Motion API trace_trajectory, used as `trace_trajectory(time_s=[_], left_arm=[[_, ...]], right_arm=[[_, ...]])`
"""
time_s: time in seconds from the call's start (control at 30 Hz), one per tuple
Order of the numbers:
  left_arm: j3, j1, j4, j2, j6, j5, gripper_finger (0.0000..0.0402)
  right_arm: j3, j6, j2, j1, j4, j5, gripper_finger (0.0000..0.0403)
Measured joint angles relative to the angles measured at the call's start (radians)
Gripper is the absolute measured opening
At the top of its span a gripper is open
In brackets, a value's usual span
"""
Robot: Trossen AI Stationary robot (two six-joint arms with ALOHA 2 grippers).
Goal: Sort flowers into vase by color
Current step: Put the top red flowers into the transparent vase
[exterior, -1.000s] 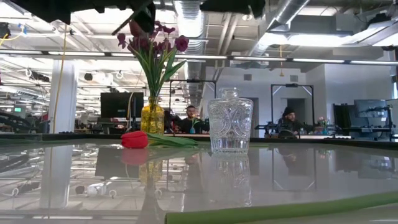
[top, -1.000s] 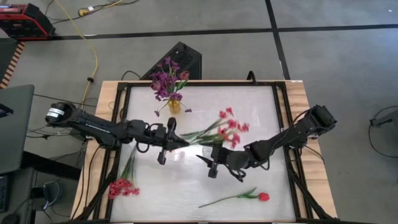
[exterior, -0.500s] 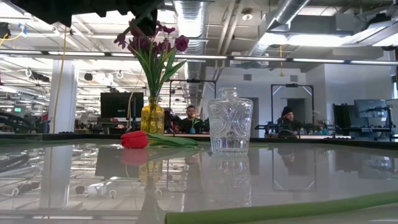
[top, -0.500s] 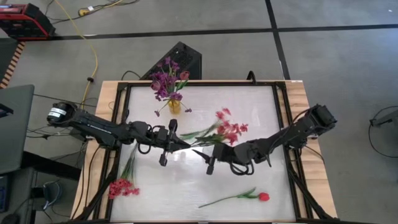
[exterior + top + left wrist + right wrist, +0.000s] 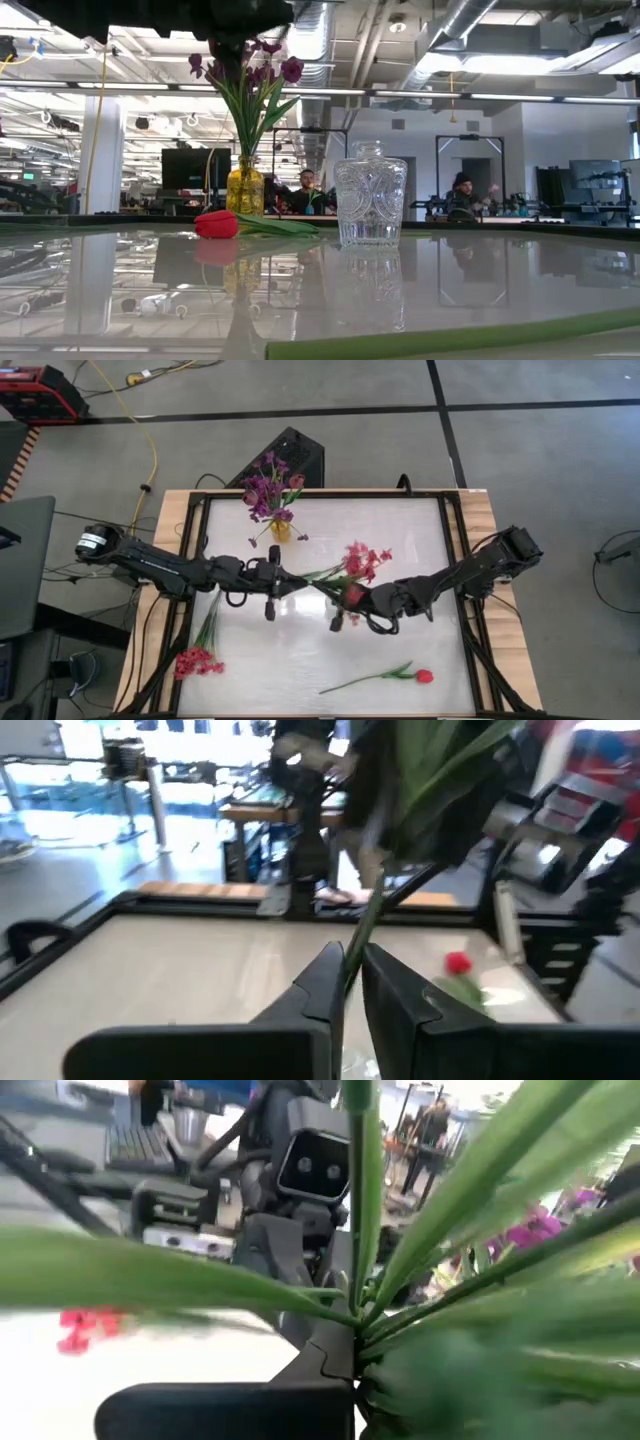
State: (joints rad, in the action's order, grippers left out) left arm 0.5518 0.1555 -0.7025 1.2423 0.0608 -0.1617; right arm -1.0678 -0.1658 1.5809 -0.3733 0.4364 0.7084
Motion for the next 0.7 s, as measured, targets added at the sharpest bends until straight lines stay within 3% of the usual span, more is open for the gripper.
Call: trace_trajectory(time_s=[0.2,0.4,0.7], left_arm=[[-0.002,0.000,0.023,-0.002,-0.044,-0.019,0.0056],[-0.002,-0.001,0.102,-0.002,-0.049,-0.031,0.0075],[-0.002,-0.001,0.166,-0.002,-0.022,-0.063,0.0077]], right_arm=[[-0.030,0.154,-0.119,-0.002,-0.338,0.007,0.0032],[-0.032,0.369,-0.260,0.027,-0.618,-0.145,0.0027],[-0.032,0.488,-0.328,0.067,-0.721,-0.362,0.0029]])
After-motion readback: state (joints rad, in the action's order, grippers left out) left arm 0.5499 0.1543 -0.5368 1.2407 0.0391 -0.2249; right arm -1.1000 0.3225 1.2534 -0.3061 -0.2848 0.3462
